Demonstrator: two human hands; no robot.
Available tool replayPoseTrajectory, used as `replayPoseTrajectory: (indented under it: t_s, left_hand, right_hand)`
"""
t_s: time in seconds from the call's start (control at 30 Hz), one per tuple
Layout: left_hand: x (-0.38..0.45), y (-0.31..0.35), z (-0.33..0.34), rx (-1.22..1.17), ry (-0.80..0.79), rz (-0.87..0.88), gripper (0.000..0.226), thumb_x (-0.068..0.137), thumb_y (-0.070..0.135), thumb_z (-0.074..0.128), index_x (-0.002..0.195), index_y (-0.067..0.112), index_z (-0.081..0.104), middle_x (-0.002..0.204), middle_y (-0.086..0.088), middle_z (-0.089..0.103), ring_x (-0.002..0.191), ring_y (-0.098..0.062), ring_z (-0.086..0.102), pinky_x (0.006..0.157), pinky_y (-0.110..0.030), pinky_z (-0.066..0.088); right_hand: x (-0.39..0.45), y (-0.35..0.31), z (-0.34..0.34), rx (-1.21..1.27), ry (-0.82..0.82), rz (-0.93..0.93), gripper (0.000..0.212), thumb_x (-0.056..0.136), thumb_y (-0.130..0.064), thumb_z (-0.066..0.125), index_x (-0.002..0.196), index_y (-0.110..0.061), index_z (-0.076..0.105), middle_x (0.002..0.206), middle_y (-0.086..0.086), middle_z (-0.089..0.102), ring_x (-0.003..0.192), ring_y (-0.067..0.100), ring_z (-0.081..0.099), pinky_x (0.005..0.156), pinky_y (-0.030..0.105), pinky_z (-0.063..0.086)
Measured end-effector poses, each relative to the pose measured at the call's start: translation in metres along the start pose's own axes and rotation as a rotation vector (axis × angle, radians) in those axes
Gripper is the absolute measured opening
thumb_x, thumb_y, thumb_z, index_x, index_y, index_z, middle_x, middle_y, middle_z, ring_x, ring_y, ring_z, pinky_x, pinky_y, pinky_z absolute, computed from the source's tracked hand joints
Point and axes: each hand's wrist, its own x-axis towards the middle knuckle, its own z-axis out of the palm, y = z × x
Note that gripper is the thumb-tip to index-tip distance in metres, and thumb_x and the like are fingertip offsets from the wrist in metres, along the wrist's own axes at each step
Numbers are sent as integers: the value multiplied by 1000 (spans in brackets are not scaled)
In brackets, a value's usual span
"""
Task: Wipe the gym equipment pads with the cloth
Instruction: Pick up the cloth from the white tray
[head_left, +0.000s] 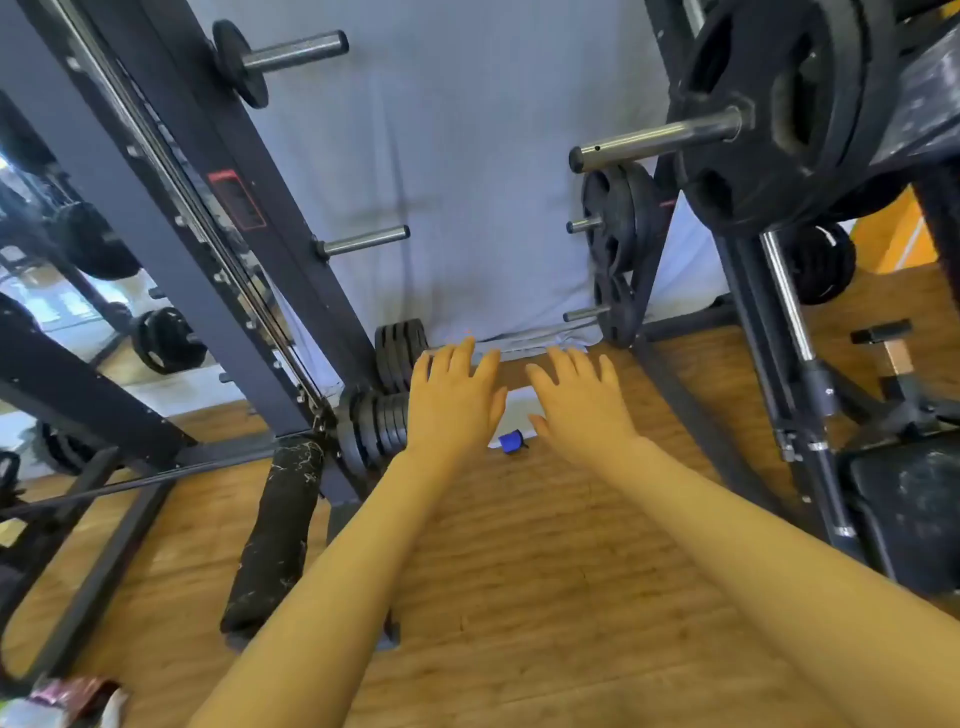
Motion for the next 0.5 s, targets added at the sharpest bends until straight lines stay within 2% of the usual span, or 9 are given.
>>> replayPoseTrajectory:
  t_s: [0.1,0.2,0.37,0.5]
  left_hand:
    - [9,1,26,-31,-80,-7,45,85,32,71,124,10,63,129,-19,59,117,-39,57,98,-54,42]
    - [25,0,54,-67,-175,-5,47,94,37,56,136,14,53,140,-15,51,126,-35,49,103,-48,36]
    - [69,-3,101,-83,-220,-26,50,99,37,47,145,17,41,149,-13,40,134,-32,39,108,-44,30]
    - [113,-14,143,-95,-243,-70,50,98,35,49,144,16,43,149,-15,41,134,-33,40,108,-44,31]
  right_hand:
    - [12,10,18,13,-49,46,62,95,-38,51,148,-19,25,155,16,21,142,33,19,112,55,16]
    - [32,24,39,52,-59,48,59,94,-35,54,146,-17,33,152,18,28,140,35,25,111,57,19]
    - [90,54,69,26,-128,22,58,97,-38,46,148,-20,24,155,15,19,143,32,17,113,55,15]
    - [149,76,97,36,-155,-23,58,97,-38,46,148,-21,23,156,14,18,143,31,16,113,54,15]
